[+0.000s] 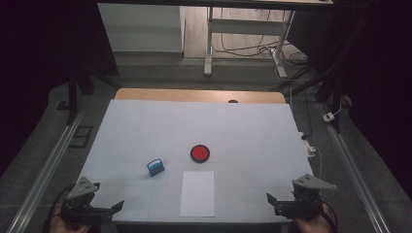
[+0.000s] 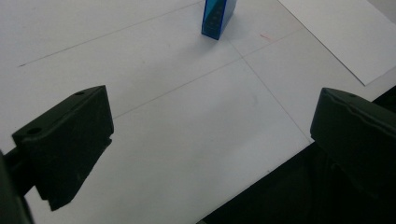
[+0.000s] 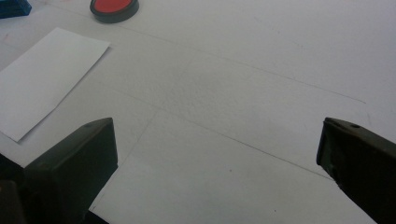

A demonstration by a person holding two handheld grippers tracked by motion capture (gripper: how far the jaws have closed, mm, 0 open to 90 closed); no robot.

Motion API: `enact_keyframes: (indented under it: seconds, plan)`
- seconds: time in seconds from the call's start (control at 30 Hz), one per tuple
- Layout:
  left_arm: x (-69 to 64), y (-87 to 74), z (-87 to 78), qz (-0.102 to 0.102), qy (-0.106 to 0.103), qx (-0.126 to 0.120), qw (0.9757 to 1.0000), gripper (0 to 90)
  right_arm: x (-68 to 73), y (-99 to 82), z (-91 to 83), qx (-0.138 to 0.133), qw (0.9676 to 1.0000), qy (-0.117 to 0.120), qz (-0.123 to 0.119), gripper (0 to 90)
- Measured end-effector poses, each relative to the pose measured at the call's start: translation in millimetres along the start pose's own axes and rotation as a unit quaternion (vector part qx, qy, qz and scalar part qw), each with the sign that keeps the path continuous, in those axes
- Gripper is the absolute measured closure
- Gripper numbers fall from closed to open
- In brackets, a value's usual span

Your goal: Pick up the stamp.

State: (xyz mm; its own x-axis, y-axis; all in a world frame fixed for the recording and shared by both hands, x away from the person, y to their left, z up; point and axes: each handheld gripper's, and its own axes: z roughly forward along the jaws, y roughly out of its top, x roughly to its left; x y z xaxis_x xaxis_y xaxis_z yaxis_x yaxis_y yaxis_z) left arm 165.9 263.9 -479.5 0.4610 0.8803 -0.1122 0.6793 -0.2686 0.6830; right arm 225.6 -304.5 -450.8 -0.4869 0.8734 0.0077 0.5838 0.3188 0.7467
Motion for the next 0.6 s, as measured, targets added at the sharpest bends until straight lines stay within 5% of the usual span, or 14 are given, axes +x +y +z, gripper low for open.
enact_keyframes:
  seconds: [0.6]
  plan:
    - [8.1, 0.7, -0.8, -0.011, -0.031, -0.009, 0.9994, 0.0, -0.5, -1.3, -0.6, 0.003, 0.9998, 0.017, -0.004, 0.0]
